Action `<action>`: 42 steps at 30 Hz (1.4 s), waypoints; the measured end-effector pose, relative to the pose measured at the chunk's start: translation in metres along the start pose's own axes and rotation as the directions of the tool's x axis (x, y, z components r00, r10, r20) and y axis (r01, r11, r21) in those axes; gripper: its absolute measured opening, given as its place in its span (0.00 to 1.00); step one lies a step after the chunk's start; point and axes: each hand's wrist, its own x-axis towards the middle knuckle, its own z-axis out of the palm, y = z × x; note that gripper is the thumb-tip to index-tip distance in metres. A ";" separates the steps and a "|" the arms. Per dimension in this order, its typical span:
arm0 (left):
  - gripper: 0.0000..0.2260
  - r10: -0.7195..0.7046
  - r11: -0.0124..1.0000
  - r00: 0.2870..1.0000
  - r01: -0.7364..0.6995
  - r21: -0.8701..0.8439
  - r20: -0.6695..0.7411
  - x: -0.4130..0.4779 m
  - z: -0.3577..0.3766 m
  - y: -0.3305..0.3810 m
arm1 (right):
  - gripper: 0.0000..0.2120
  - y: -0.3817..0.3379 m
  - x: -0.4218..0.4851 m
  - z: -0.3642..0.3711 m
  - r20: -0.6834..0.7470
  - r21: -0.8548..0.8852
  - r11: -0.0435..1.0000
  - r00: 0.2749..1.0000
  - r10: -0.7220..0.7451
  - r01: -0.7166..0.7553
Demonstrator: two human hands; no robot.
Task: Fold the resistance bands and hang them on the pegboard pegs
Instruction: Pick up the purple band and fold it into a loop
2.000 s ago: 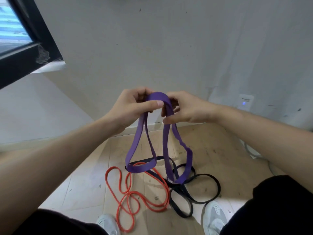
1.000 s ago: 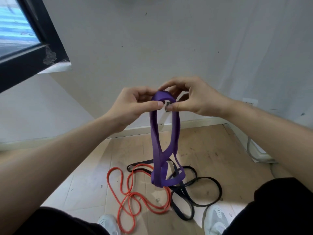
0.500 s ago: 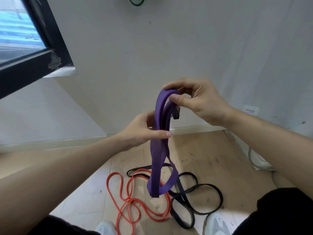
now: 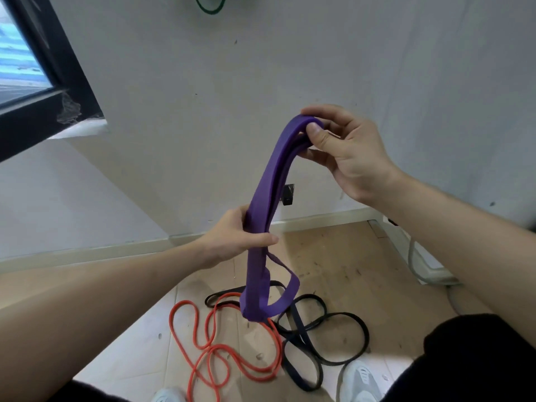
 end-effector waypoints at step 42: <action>0.18 0.017 0.915 0.990 -0.073 0.398 0.141 -0.004 -0.039 0.002 | 0.09 0.030 -0.002 -0.006 0.372 -0.872 0.471 0.806 0.460 0.133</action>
